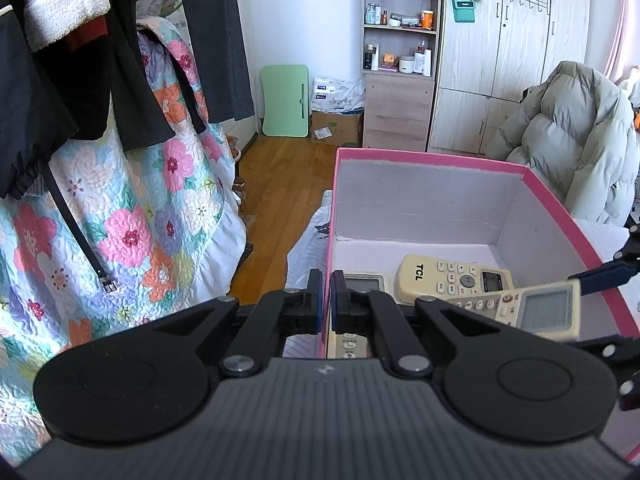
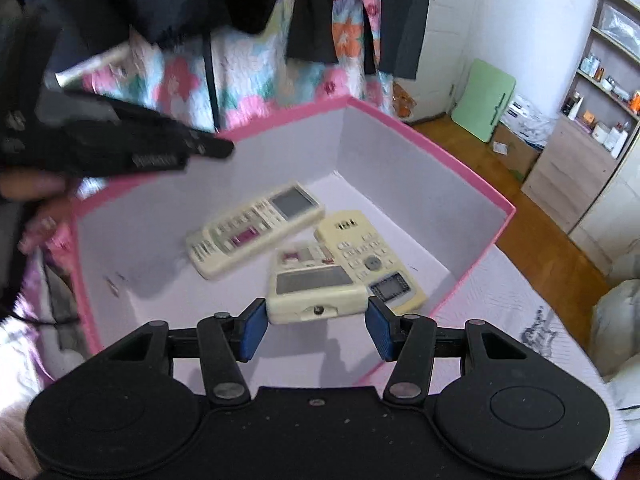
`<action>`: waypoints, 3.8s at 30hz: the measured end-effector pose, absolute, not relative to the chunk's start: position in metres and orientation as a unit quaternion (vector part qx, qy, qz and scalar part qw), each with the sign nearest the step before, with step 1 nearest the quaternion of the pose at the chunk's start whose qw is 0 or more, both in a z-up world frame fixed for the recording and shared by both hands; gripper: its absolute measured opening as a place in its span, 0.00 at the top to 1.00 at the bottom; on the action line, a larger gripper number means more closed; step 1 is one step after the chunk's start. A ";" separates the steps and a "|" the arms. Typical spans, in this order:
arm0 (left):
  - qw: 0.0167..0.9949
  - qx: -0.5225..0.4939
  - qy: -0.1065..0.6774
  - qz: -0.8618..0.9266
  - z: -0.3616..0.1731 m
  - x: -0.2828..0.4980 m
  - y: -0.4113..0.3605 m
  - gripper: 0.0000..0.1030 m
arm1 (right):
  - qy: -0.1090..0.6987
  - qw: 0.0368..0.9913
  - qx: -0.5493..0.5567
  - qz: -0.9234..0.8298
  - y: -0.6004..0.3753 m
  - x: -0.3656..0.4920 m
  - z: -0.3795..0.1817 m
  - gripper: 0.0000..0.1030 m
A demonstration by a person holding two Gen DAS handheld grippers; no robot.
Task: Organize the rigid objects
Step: 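Carry the cream remote into the pink box and release it, then move the right gripper back toward the white chargers on the table, then carry the white flat charger into the pink box and release it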
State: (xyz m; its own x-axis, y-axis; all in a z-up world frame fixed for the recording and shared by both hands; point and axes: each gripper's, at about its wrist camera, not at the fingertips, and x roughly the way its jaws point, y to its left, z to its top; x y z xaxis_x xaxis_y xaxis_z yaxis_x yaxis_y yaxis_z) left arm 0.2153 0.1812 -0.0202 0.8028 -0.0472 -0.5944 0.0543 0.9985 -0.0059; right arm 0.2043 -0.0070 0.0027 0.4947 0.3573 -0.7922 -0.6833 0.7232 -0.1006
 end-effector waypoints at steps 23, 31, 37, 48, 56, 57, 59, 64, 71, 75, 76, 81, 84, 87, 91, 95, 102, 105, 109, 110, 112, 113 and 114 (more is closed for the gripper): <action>0.949 0.031 0.314 -0.017 -0.023 0.217 0.176 0.96 | 0.458 0.870 -0.011 0.184 -0.176 0.119 0.006 0.23; 0.948 0.039 0.314 -0.012 -0.023 0.215 0.172 0.96 | 0.482 0.845 -0.133 0.189 -0.174 0.106 -0.021 0.22; 0.948 0.048 0.314 -0.008 -0.021 0.215 0.170 0.96 | 0.473 0.823 -0.232 0.212 -0.165 0.120 -0.038 0.21; 0.948 0.051 0.314 -0.006 -0.021 0.215 0.168 0.95 | 0.482 0.819 -0.228 0.214 -0.164 0.102 -0.033 0.65; 0.948 0.048 0.315 -0.006 -0.020 0.216 0.167 0.95 | 0.488 0.818 -0.198 0.233 -0.146 0.093 -0.035 0.80; 0.948 0.047 0.315 -0.006 -0.020 0.216 0.168 0.95 | 0.487 0.817 -0.209 0.226 -0.142 0.095 -0.038 0.80; 0.948 0.049 0.315 -0.005 -0.020 0.216 0.168 0.95 | 0.480 0.821 -0.229 0.209 -0.136 0.097 -0.045 0.76; 0.948 0.063 0.313 -0.003 -0.021 0.216 0.165 0.95 | 0.462 0.841 -0.195 0.203 -0.134 0.104 -0.040 0.82; 0.948 0.037 0.315 -0.012 -0.021 0.215 0.173 0.96 | 0.400 0.880 -0.162 0.198 -0.131 0.099 0.000 0.82; 0.946 0.033 0.322 -0.012 -0.022 0.218 0.174 0.96 | 0.346 0.897 -0.167 0.218 -0.120 0.107 0.031 0.82; 0.946 0.029 0.324 -0.013 -0.021 0.219 0.176 0.96 | 0.327 0.901 -0.174 0.225 -0.115 0.109 0.040 0.82; 0.945 0.013 0.328 -0.016 -0.021 0.220 0.179 0.96 | 0.271 0.903 -0.195 0.272 -0.068 0.121 0.067 0.81; 0.945 0.014 0.327 -0.017 -0.021 0.220 0.180 0.96 | 0.280 0.879 -0.199 0.330 -0.037 0.134 0.065 0.82; 0.945 0.012 0.327 -0.019 -0.022 0.220 0.180 0.96 | 0.312 0.847 -0.211 0.376 -0.006 0.151 0.054 0.82; 0.944 0.006 0.329 -0.022 -0.023 0.221 0.182 0.96 | 0.342 0.818 -0.261 0.383 0.027 0.170 0.031 0.82; 0.943 -0.005 0.331 -0.028 -0.024 0.221 0.184 0.96 | 0.391 0.797 -0.235 0.395 0.034 0.194 0.012 0.82; 0.943 -0.010 0.331 -0.030 -0.025 0.219 0.183 0.96 | 0.503 0.740 -0.131 0.426 0.035 0.237 -0.017 0.82; 0.943 -0.013 0.332 -0.030 -0.024 0.218 0.183 0.96 | 0.526 0.731 -0.130 0.413 0.043 0.244 -0.031 0.82; 0.942 -0.015 0.333 -0.031 -0.025 0.218 0.183 0.96 | 0.523 0.745 -0.188 0.368 0.050 0.247 -0.042 0.82; 0.943 -0.014 0.332 -0.030 -0.024 0.219 0.183 0.96 | 0.512 0.754 -0.205 0.358 0.051 0.246 -0.042 0.81; 0.942 -0.014 0.333 -0.031 -0.024 0.219 0.183 0.96 | 0.497 0.762 -0.227 0.347 0.051 0.243 -0.041 0.81; 0.942 -0.013 0.333 -0.032 -0.024 0.219 0.183 0.96 | 0.488 0.767 -0.238 0.343 0.053 0.240 -0.041 0.81; 0.942 -0.011 0.333 -0.031 -0.024 0.220 0.182 0.96 | 0.479 0.770 -0.250 0.340 0.056 0.236 -0.041 0.81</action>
State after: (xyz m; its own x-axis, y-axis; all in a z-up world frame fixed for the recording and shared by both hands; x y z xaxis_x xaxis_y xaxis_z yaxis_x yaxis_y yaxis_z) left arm 0.2196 0.1817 -0.0241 0.7760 -0.0657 -0.6273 0.0515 0.9978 -0.0409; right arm 0.2356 0.0557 -0.0415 0.3105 0.2835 -0.9073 -0.7630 0.6436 -0.0600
